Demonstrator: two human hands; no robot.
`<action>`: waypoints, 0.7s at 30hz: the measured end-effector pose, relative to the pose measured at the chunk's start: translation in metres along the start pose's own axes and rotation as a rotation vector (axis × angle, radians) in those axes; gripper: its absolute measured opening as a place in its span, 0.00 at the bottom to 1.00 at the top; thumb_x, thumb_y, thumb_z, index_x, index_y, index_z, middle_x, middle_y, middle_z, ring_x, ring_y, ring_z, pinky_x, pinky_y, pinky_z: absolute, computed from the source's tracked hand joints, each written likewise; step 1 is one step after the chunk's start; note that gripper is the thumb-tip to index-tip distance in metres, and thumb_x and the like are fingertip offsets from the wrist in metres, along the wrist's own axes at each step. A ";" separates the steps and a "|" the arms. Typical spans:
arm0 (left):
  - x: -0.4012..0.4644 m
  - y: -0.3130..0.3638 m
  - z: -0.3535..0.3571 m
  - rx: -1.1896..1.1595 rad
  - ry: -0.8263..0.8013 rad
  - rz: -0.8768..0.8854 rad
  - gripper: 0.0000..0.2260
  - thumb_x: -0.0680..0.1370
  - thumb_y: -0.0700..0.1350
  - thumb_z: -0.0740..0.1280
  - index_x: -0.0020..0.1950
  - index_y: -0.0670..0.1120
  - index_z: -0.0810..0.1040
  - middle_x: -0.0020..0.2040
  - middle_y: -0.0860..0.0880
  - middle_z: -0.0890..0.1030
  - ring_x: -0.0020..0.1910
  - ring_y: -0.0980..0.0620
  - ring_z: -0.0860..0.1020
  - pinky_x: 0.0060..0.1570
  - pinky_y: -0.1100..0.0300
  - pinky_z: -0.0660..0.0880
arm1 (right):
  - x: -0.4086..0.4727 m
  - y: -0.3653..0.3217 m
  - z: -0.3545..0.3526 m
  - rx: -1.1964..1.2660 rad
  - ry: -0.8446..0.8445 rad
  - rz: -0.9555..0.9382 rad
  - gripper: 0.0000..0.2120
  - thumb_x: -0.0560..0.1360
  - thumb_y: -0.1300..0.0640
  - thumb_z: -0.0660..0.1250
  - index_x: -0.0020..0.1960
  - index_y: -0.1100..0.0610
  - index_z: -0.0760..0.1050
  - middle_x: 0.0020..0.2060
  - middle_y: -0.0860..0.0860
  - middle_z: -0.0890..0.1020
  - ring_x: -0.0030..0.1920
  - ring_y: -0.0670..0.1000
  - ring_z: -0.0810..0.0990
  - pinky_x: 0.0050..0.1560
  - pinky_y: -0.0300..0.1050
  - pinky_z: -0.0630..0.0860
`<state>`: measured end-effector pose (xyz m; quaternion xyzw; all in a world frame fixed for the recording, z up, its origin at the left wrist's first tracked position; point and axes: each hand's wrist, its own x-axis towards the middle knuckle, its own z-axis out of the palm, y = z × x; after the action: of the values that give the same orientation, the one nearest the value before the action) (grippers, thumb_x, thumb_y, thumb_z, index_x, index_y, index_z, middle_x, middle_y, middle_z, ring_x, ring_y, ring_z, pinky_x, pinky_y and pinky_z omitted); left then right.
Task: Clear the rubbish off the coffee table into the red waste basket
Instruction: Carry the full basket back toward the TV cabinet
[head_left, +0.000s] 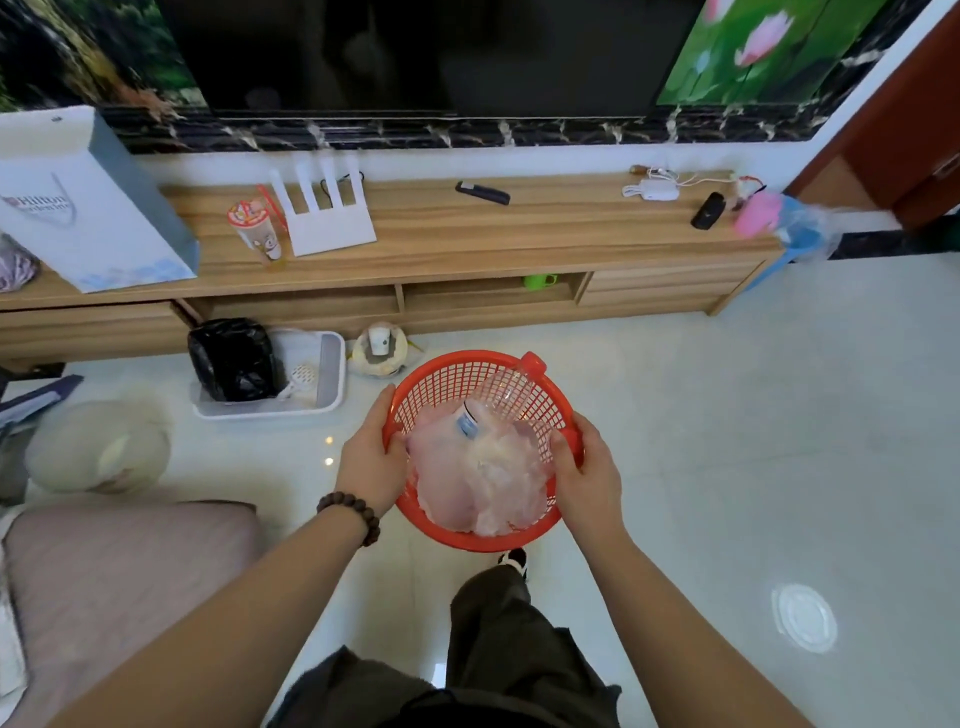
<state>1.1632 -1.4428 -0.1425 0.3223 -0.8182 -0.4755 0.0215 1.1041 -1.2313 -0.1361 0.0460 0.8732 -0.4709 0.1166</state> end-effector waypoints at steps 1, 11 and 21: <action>0.009 0.012 0.010 -0.007 0.011 0.001 0.24 0.79 0.40 0.57 0.74 0.54 0.59 0.60 0.46 0.77 0.46 0.51 0.73 0.43 0.61 0.71 | 0.018 -0.002 -0.009 0.003 -0.012 -0.006 0.21 0.78 0.42 0.57 0.68 0.47 0.66 0.62 0.46 0.75 0.56 0.45 0.74 0.54 0.41 0.72; 0.089 0.074 0.072 -0.074 0.099 -0.068 0.22 0.80 0.42 0.57 0.73 0.55 0.60 0.61 0.48 0.76 0.54 0.48 0.76 0.54 0.46 0.75 | 0.157 -0.013 -0.037 0.011 -0.100 0.019 0.21 0.77 0.41 0.58 0.67 0.46 0.67 0.61 0.46 0.76 0.52 0.43 0.73 0.52 0.40 0.71; 0.203 0.089 0.119 -0.085 0.127 -0.166 0.19 0.80 0.46 0.58 0.71 0.52 0.63 0.64 0.49 0.74 0.57 0.47 0.75 0.55 0.49 0.72 | 0.281 -0.022 -0.011 -0.074 -0.144 0.064 0.21 0.78 0.43 0.58 0.69 0.47 0.65 0.64 0.48 0.75 0.60 0.50 0.75 0.59 0.50 0.74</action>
<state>0.9165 -1.4329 -0.1926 0.4174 -0.7647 -0.4886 0.0474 0.8261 -1.2424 -0.1816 0.0357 0.8775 -0.4365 0.1956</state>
